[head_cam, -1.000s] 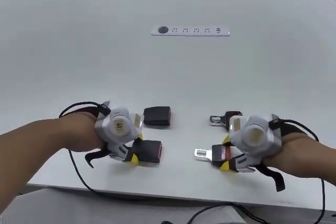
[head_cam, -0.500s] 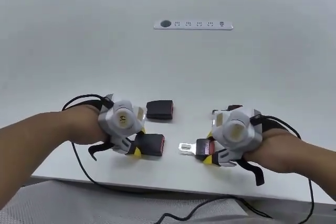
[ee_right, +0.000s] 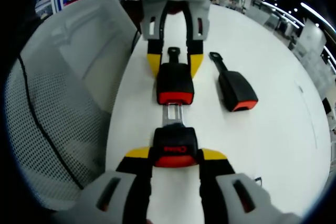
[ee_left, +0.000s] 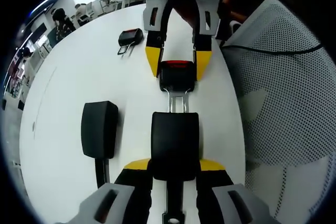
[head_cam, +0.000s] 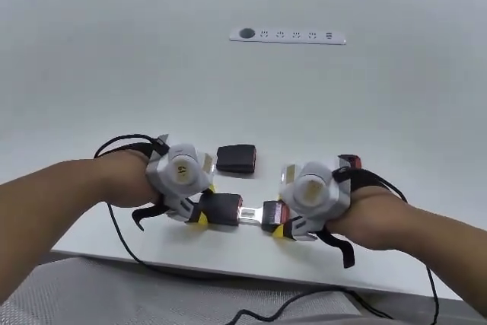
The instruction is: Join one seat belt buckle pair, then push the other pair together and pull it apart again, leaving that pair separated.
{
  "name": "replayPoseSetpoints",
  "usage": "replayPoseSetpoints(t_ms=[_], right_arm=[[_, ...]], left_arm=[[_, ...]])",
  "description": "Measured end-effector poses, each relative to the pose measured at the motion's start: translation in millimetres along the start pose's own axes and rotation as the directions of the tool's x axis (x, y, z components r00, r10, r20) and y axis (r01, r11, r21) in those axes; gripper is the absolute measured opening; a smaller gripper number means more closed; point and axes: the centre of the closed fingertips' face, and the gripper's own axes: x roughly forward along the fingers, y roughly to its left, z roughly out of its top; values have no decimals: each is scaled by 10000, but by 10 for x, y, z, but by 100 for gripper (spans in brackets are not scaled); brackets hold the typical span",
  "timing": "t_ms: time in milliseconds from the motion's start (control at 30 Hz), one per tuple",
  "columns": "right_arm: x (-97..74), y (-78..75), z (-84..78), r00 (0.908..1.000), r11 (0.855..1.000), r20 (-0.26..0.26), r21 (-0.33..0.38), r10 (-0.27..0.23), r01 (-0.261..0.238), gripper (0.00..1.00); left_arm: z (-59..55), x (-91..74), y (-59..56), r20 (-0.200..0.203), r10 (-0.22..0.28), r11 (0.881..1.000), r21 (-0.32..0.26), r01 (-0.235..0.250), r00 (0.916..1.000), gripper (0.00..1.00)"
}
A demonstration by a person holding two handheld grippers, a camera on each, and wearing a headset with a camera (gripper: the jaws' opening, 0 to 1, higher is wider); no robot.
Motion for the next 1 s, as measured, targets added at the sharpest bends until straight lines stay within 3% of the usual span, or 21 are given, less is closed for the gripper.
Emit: replayPoseSetpoints(t_ms=[267, 833, 1000], right_arm=[[-18, -15, -14, 9999, 9999, -49, -6, -130, 130, 34], [25, -3, 87, 9983, 9991, 556, 377, -196, 176, 32], [56, -23, 130, 9987, 9992, 487, 366, -166, 148, 31]], left_arm=[[15, -5, -19, -58, -10, 10000, 19, 10, 10000, 33], [39, 5, -19, -45, 75, 10000, 55, -74, 10000, 32], [38, 5, -24, -83, 37, 10000, 66, -36, 10000, 32]])
